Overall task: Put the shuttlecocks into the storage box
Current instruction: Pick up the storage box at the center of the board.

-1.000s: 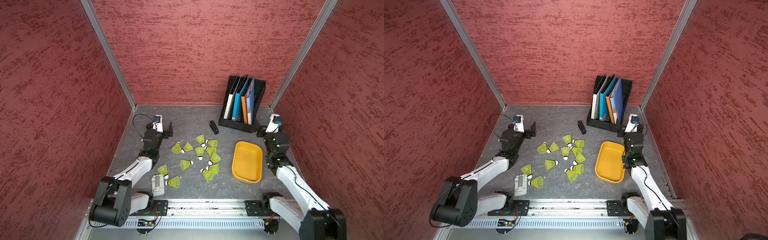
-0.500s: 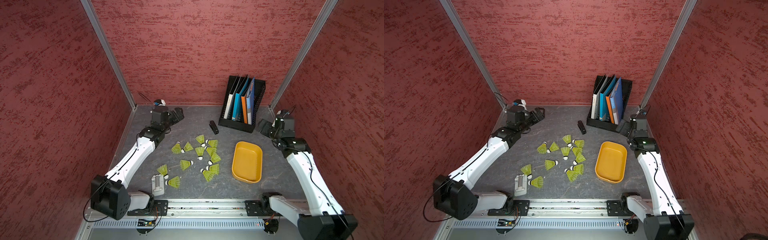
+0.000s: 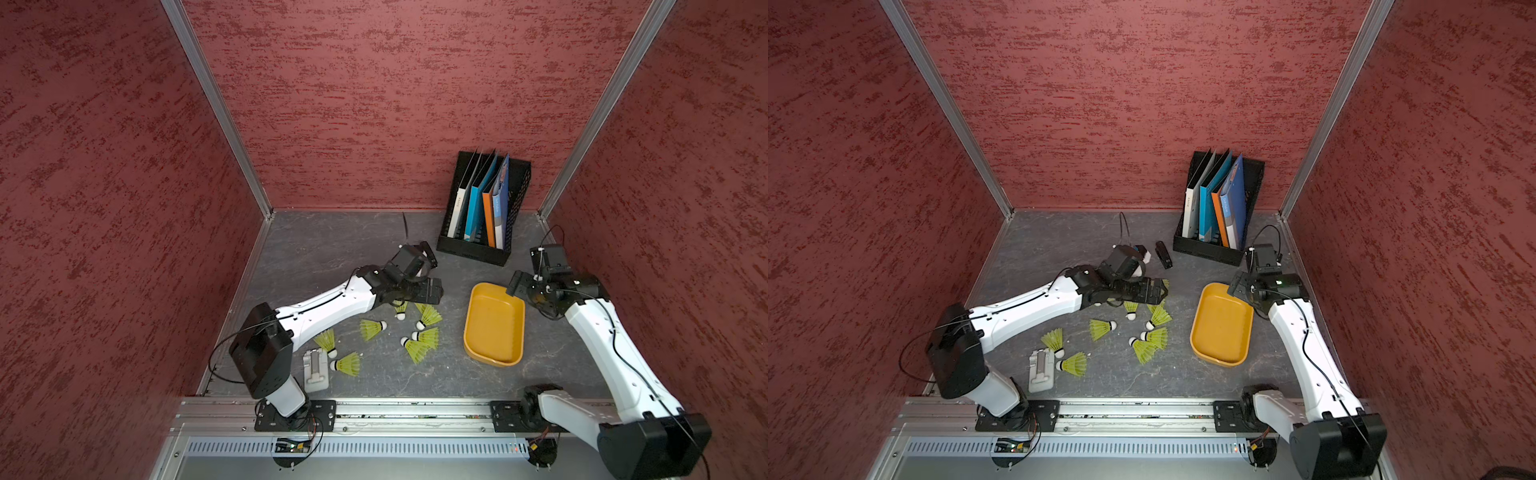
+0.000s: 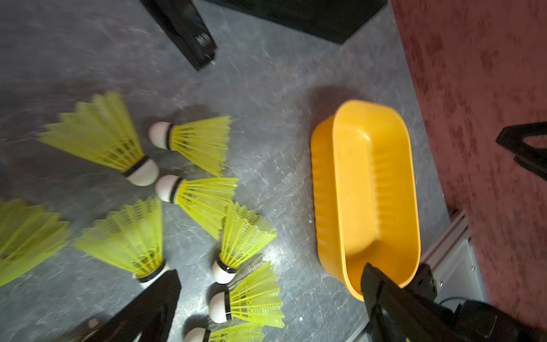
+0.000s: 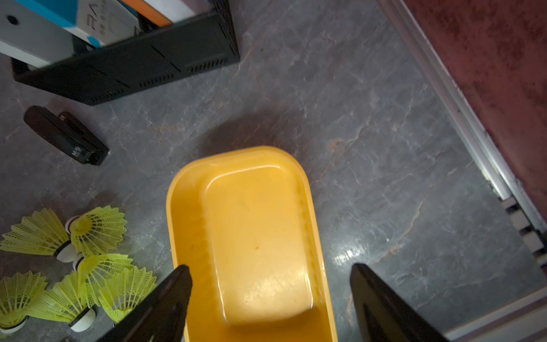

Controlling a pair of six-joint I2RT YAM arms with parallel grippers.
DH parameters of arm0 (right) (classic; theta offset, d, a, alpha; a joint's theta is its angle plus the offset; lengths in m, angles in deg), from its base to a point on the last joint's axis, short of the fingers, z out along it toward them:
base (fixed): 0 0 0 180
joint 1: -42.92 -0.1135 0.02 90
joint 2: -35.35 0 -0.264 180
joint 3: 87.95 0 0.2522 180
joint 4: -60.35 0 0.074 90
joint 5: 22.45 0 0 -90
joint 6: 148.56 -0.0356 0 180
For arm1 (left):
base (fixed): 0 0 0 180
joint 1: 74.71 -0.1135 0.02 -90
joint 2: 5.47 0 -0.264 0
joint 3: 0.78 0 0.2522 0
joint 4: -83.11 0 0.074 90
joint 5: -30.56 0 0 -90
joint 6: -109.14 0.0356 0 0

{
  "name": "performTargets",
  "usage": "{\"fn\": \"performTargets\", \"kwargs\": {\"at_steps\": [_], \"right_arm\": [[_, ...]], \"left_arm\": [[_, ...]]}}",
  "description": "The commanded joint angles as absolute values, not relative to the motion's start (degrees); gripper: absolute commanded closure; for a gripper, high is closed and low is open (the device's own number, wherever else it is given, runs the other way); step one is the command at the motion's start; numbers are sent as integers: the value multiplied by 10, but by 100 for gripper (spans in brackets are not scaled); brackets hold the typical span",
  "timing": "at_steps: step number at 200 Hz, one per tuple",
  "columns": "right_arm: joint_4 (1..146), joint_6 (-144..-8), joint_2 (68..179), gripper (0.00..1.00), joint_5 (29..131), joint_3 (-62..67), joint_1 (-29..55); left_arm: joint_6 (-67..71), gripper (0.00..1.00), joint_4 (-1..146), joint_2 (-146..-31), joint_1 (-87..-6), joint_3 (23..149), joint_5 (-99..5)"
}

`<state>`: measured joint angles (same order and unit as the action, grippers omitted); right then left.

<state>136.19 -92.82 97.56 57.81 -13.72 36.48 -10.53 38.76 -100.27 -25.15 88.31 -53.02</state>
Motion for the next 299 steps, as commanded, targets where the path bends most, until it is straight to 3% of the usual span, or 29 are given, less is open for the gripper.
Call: {"fn": "performTargets", "kwargs": {"at_steps": [1, 70, 99, 113, 169, 204, 241, 299], "right_arm": [[1396, -997, 952, 18, 581, -162, 353], [1310, -770, 1071, 26, 591, -121, 353], [1303, -687, 1116, 21, 591, -99, 353], [1294, -639, 1127, 25, 598, -92, 353], [1193, -401, 1133, 28, 671, -124, 353], [1215, -259, 1185, 32, 684, -98, 354], [1276, -184, 1262, 36, 700, -59, 357], [1246, -182, 1309, 37, 608, -42, 356]], "left_arm": [[-65, 5, 359, -1032, -242, 916, -500], [-80, 11, 354, -1064, -226, 944, -459], [-93, 12, 362, -1046, -224, 927, -460], [-94, 12, 365, -1033, -224, 915, -461], [-72, 12, 363, -984, -224, 882, -443], [-49, 12, 336, -960, -228, 875, -431], [-41, 12, 324, -925, -242, 851, -424], [-83, 11, 358, -877, -296, 793, -391]]}}
